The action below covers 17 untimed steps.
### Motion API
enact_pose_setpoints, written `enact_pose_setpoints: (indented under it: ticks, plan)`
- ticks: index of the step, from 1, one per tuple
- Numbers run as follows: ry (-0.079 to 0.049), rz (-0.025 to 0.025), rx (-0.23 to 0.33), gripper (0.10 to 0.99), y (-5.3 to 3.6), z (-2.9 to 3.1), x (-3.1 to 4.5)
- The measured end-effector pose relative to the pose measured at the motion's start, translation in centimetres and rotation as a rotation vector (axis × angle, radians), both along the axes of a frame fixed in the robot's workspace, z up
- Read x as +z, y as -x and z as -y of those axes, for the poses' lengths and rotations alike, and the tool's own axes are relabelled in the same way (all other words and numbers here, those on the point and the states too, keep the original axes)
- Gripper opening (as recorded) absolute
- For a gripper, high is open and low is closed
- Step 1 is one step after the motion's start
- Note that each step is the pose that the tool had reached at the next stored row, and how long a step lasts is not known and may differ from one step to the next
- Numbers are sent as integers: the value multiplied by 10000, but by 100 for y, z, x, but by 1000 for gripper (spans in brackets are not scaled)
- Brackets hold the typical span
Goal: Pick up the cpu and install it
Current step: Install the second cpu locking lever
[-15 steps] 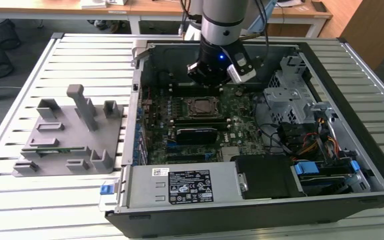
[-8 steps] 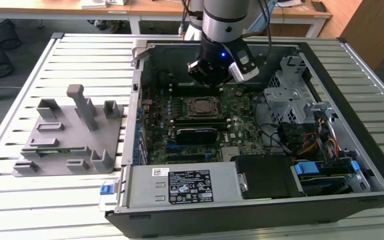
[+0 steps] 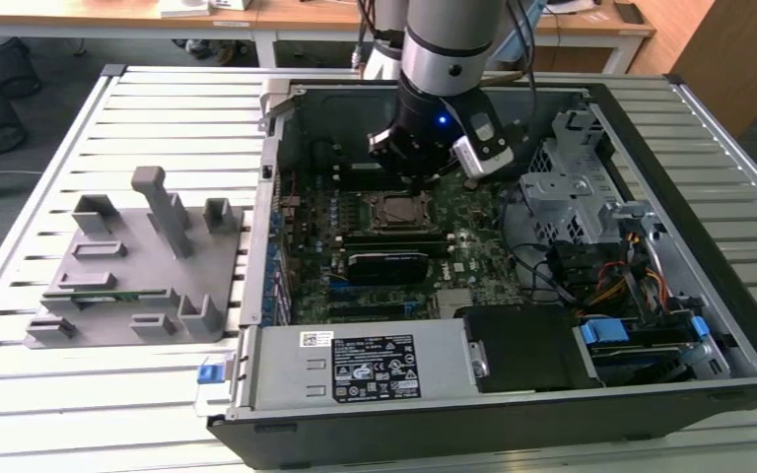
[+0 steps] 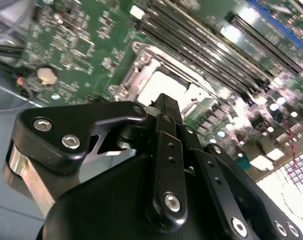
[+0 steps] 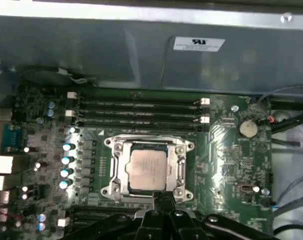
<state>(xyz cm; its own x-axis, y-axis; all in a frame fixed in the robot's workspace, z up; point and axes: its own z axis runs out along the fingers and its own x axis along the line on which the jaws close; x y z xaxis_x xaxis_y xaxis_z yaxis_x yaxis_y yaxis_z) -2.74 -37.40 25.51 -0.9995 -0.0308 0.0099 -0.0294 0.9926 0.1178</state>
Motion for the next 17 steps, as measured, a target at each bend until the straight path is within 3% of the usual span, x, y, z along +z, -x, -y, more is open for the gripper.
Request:
enact_pose_setpoints:
  ticks: [1,2,5,7,10,12,17]
  plan:
    - [-7,-89,0,106,0,2,-5]
    - [-17,-121,1,106,0,13,-11]
    - [-36,-122,5,106,0,85,-38]
    - [-37,-109,6,106,2,123,-53]
    - [-39,-9,8,106,4,137,-75]
    - [-36,26,12,106,18,142,-97]
    - [-45,28,14,106,55,197,-134]
